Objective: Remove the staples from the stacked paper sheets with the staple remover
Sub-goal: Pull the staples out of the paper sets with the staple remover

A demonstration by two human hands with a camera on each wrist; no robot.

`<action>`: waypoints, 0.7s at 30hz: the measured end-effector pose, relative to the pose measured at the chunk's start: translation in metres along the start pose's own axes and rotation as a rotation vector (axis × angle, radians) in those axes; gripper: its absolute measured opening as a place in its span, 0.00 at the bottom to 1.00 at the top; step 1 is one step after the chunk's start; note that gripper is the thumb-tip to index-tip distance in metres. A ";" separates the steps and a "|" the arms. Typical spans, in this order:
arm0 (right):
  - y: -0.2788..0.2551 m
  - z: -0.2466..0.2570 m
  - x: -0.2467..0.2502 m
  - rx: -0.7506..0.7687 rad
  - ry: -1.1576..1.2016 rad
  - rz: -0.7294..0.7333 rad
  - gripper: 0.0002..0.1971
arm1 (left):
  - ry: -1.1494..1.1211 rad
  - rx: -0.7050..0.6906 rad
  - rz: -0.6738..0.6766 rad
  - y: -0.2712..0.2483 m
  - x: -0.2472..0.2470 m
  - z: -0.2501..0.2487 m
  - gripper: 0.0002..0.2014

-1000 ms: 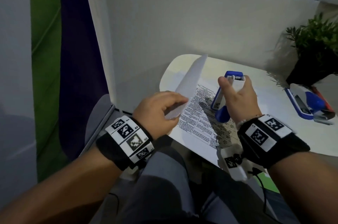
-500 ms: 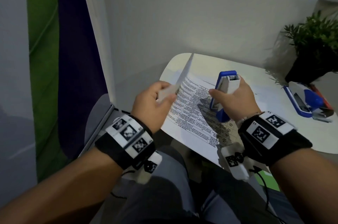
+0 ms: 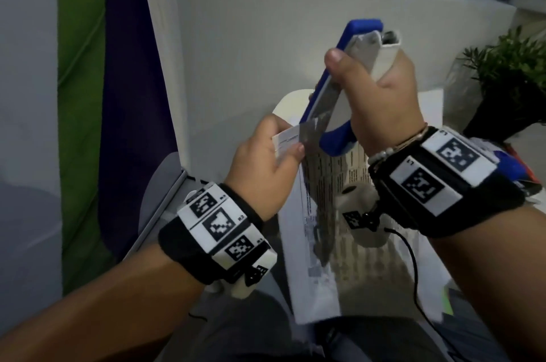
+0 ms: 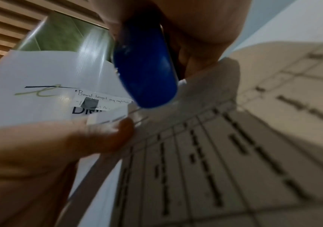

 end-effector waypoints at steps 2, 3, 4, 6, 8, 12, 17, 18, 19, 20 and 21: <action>-0.002 -0.003 -0.003 0.013 0.008 -0.001 0.14 | 0.043 -0.018 -0.011 0.000 0.002 -0.001 0.15; -0.003 -0.005 -0.004 0.014 0.024 -0.007 0.13 | 0.048 -0.025 -0.009 0.000 0.002 -0.001 0.15; -0.004 -0.006 -0.005 0.016 0.034 -0.013 0.13 | 0.045 -0.035 -0.008 -0.001 0.002 -0.002 0.14; -0.006 -0.007 -0.007 0.031 0.029 -0.026 0.14 | 0.038 -0.056 -0.007 -0.002 0.002 -0.006 0.13; -0.006 -0.006 -0.007 0.060 0.032 -0.036 0.13 | 0.010 -0.060 -0.015 -0.004 0.002 -0.009 0.13; -0.007 -0.003 -0.007 0.100 0.054 -0.044 0.11 | -0.071 -0.015 -0.013 -0.003 0.002 -0.007 0.20; -0.011 0.002 -0.013 0.132 0.062 -0.017 0.11 | 0.016 -0.055 -0.018 -0.003 0.003 -0.011 0.22; -0.011 0.002 -0.014 0.140 0.065 -0.015 0.10 | 0.025 -0.079 -0.035 -0.002 0.004 -0.011 0.20; -0.011 0.003 -0.015 0.146 0.073 -0.013 0.10 | 0.043 -0.102 -0.046 -0.002 0.004 -0.012 0.18; -0.011 0.003 -0.016 0.149 0.085 -0.009 0.10 | 0.068 -0.116 -0.053 -0.002 0.004 -0.012 0.18; -0.011 0.003 -0.017 0.149 0.098 -0.003 0.09 | 0.083 -0.117 -0.053 -0.002 0.004 -0.012 0.16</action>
Point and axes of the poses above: each hand's wrist, its own y-axis towards the middle knuckle, its own x-axis out of the back of the hand, z = x × y, the point moved 7 cm from there along y, towards the middle knuckle, and after that the axes turned 4 degrees about y, right-handed, at the moved point
